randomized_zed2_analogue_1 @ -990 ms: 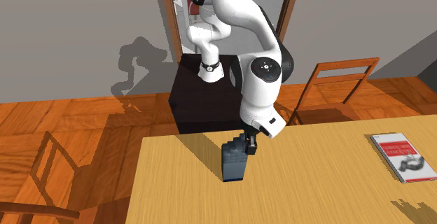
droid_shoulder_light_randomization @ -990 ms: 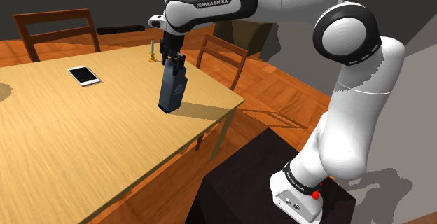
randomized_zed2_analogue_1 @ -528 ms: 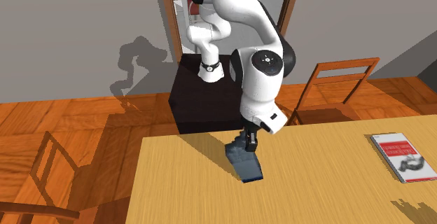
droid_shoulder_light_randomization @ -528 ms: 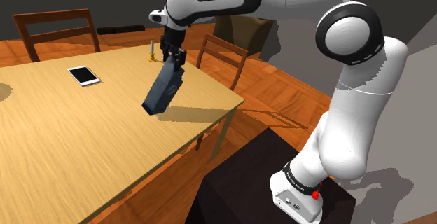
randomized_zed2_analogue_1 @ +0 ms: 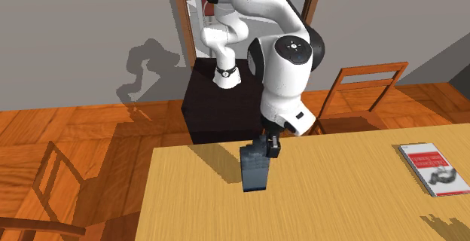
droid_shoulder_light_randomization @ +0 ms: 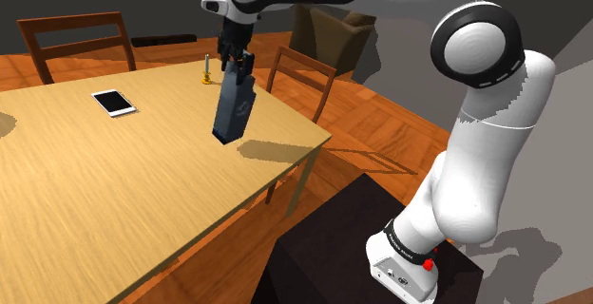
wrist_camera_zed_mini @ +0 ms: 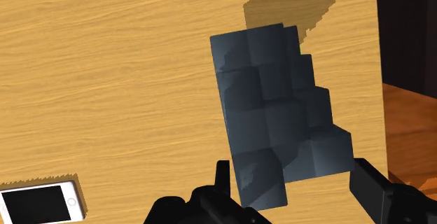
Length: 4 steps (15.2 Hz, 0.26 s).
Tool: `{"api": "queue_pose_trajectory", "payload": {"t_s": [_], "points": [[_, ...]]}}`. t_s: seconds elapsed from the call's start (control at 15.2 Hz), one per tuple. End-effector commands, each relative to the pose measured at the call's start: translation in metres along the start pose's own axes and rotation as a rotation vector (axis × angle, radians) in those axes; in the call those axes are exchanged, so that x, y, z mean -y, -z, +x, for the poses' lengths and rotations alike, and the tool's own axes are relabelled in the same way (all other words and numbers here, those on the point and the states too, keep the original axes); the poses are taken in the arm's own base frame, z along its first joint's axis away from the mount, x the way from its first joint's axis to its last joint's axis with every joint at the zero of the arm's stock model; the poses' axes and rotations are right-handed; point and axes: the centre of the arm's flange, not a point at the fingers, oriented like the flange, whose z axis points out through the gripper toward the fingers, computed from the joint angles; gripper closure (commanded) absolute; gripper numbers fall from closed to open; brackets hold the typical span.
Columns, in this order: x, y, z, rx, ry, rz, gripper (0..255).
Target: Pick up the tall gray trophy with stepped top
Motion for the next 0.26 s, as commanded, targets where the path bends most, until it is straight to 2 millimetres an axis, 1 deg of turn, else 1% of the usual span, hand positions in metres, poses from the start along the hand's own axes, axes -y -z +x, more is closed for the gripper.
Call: {"api": "queue_pose_trajectory", "payload": {"t_s": [0.0, 0.07, 0.2], "points": [[0.0007, 0.0120, -0.0010, -0.001, 0.000, -0.002, 255], [0.0005, 0.0173, -0.0010, -0.001, 0.000, -0.002, 255], [0.0005, 0.0181, -0.0010, -0.001, 0.000, -0.002, 255]]}}
